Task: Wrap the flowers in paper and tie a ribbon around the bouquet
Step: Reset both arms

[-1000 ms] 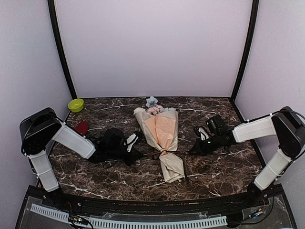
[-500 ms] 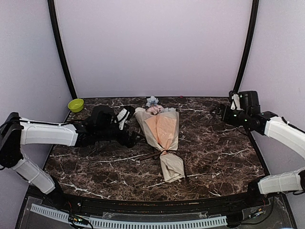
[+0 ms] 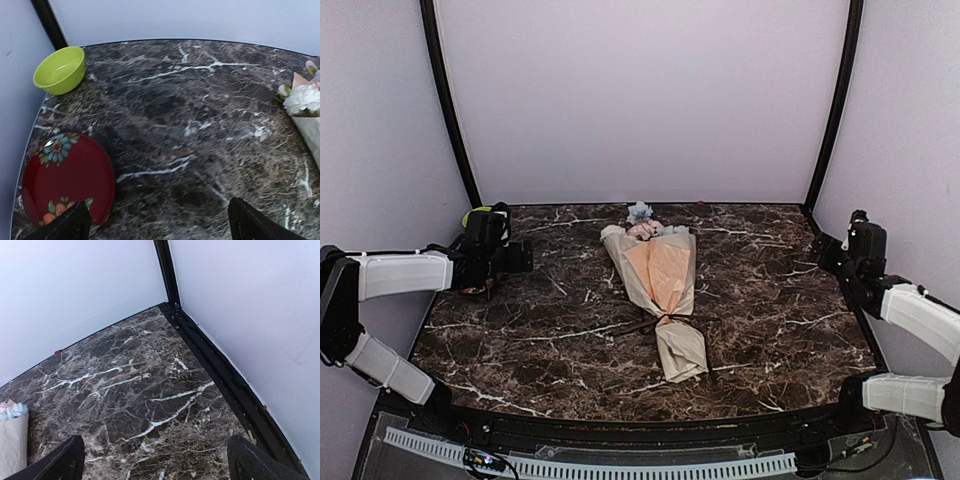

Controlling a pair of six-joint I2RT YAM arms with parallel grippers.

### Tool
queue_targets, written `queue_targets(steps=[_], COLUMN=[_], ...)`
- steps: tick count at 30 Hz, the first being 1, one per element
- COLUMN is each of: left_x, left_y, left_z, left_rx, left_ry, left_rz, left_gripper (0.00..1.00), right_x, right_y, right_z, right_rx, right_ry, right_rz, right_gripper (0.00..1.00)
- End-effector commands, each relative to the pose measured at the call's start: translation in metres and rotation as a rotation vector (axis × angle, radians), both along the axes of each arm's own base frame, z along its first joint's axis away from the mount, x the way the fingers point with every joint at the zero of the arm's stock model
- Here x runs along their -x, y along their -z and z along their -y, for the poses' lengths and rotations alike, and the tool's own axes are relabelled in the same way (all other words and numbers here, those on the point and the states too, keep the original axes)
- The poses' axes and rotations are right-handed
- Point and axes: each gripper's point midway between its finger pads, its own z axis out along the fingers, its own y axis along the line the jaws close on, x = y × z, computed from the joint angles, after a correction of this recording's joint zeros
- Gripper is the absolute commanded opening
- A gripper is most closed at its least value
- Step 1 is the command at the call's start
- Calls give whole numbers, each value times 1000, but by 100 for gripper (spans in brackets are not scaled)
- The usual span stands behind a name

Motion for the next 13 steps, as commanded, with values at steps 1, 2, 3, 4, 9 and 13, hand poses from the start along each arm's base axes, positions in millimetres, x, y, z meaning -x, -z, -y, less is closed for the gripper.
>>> queue_targets(steps=[1, 2, 3, 4, 9, 13], left_x=[13, 15, 18, 19, 22, 24], left_y=[-14, -15, -15, -15, -15, -13], left_z=[-53, -59, -65, -70, -81, -83], left_rx=[-130, -158, -188, -216, -304, -347], left_ry=[-228, -250, -266, -283, -290, -274], left_rz=[131, 153, 168, 180, 210, 225], left_gripper=[99, 99, 99, 99, 99, 99], right_x=[0, 1, 3, 4, 5, 7], right_y=[-20, -15, -11, -8, 11, 12], right_z=[18, 18, 25, 27, 30, 28], right_rx=[3, 4, -4, 1, 23, 16], right_ry=[106, 106, 151, 163, 178, 166], right_rz=[190, 186, 186, 179, 127, 148], right_gripper=[100, 100, 100, 100, 100, 100])
